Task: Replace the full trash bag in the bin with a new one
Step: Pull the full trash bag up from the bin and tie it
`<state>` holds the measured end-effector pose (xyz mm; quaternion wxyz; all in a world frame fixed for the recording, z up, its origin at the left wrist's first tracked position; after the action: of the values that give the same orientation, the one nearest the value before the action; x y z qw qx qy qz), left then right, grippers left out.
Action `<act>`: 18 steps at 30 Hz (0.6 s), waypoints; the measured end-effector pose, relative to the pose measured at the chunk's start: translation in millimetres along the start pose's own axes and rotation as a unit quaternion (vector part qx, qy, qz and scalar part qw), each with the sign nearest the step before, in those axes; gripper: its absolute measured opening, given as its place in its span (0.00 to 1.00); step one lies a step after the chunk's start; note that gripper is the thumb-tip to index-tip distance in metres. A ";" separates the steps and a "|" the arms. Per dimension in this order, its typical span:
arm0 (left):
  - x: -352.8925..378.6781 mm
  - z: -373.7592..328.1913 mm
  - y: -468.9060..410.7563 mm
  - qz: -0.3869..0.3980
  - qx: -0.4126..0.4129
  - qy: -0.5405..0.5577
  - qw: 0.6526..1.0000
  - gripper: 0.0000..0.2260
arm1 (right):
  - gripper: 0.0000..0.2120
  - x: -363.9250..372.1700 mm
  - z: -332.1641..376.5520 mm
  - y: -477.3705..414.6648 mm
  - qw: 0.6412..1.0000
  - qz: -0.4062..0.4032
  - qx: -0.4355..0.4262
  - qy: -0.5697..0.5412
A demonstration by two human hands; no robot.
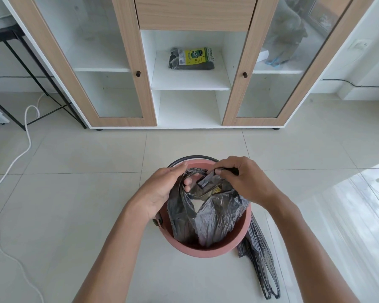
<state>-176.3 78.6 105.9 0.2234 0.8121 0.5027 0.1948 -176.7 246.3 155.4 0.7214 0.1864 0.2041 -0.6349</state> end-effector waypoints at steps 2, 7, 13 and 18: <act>-0.2 -0.6 0.2 0.001 -0.002 0.039 0.999 0.11 | 0.13 -0.7 2.0 -0.8 0.999 -0.015 -0.018 0.048; 1.9 1.0 4.3 0.012 0.003 0.015 1.000 0.10 | 0.15 -0.1 6.0 -2.2 0.995 -0.043 -0.038 0.080; -13.8 1.7 1.0 -0.128 0.021 -0.118 0.984 0.06 | 0.12 -0.1 10.0 -1.0 0.995 -0.053 -0.052 0.062; -10.7 -4.1 3.7 -0.130 0.040 -0.141 0.981 0.08 | 0.11 1.2 11.8 -2.0 0.995 -0.062 -0.058 0.051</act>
<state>-180.3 68.1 110.4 0.2828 0.7673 0.5750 0.0273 -177.8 238.9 164.7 0.6791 0.1633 0.2882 -0.6550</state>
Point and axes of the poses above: each hand's wrist, its own y-axis away from the middle knuckle, its own x-axis out of the palm, z = x × y, the point moved 9 cm from there along -y, towards the middle knuckle, and after that the axes turned 8 degrees about -y, right-handed, at the moved point
